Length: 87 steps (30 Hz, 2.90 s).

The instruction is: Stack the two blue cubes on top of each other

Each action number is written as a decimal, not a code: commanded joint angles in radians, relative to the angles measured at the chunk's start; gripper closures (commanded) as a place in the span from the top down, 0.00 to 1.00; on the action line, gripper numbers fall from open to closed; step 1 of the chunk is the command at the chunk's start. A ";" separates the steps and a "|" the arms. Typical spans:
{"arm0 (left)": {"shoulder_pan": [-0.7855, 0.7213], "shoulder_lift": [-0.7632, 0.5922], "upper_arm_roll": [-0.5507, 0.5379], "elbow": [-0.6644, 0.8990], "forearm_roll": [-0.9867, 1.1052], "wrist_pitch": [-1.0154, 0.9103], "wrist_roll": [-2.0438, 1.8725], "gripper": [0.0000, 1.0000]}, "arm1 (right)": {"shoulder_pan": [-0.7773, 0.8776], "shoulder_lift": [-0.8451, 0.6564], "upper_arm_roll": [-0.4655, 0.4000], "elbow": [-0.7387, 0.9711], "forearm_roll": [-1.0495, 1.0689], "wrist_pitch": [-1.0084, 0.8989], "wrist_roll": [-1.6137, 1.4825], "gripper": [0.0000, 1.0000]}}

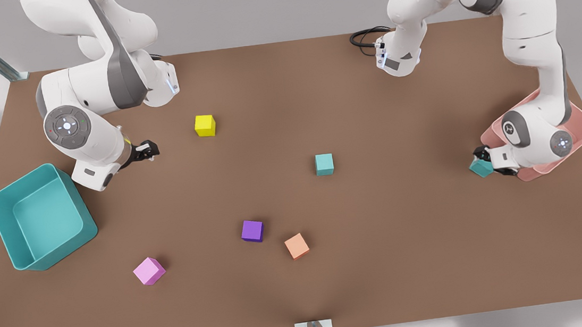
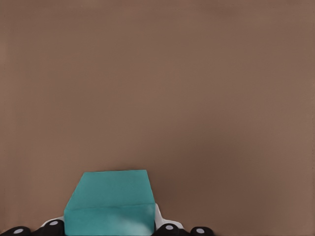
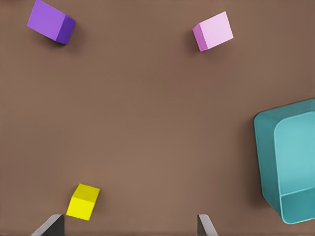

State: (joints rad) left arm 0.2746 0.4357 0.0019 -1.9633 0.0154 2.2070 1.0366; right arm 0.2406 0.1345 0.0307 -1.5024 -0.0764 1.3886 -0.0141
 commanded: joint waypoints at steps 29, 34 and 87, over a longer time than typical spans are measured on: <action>-0.422 0.084 -0.582 0.141 -0.006 -0.069 -1.848 0.43 | 0.000 0.002 -0.005 0.004 -0.020 0.004 -0.067 1.00; -0.411 0.115 -0.582 0.138 0.034 -0.064 -1.848 0.43 | 0.000 0.002 -0.005 0.005 -0.020 0.006 -0.067 1.00; -0.138 0.172 -0.697 0.191 0.074 -0.032 -1.814 1.00 | 0.000 0.005 -0.005 0.001 -0.026 0.010 -0.069 1.00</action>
State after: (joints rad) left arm 0.1324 0.6023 -0.7006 -1.7574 0.0822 2.1719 -0.8267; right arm 0.2412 0.1406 0.0252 -1.5017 -0.1018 1.3995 -0.0828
